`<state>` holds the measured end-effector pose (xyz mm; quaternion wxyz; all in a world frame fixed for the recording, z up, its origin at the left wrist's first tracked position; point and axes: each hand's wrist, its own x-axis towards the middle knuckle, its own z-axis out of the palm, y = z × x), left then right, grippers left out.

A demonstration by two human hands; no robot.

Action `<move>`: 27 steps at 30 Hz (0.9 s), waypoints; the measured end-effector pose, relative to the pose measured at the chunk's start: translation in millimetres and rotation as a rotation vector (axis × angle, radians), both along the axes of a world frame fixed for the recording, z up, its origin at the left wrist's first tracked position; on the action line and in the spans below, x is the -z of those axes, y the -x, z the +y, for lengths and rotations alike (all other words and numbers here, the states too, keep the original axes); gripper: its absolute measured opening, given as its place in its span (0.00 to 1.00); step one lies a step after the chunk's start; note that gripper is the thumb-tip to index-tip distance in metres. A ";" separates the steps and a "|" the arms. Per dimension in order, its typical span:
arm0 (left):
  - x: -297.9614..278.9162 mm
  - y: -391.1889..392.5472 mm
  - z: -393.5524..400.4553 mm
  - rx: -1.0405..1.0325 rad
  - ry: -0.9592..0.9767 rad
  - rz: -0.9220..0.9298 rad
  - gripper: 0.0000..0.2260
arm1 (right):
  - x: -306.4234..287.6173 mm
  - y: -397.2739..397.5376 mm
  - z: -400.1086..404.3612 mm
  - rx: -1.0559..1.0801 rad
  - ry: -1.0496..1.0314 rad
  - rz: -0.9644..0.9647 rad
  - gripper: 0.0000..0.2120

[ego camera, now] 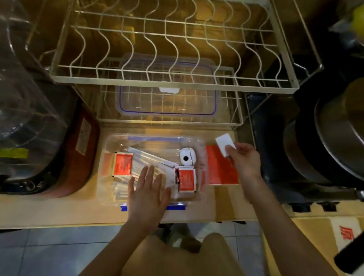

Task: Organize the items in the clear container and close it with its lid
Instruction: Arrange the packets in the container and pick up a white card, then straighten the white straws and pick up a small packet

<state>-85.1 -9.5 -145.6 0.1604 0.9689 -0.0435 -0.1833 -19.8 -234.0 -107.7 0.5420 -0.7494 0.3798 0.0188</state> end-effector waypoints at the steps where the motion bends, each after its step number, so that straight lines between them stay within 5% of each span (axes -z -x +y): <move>1: 0.5 -1.0 -1.0 -0.021 0.002 0.003 0.40 | 3.5 0.4 -2.7 -0.001 0.011 0.030 0.16; 16: 1.8 -3.5 -5.0 -0.050 0.003 0.011 0.39 | 17.8 12.8 -8.1 -0.350 0.445 0.173 0.17; 21: -1.2 -3.7 -3.8 -0.019 0.031 0.079 0.35 | 1.8 11.7 8.6 -0.378 0.571 -0.059 0.11; 27: -14.8 -27.9 13.8 -0.303 0.381 0.030 0.15 | -12.2 10.1 54.3 -0.746 0.374 -0.244 0.07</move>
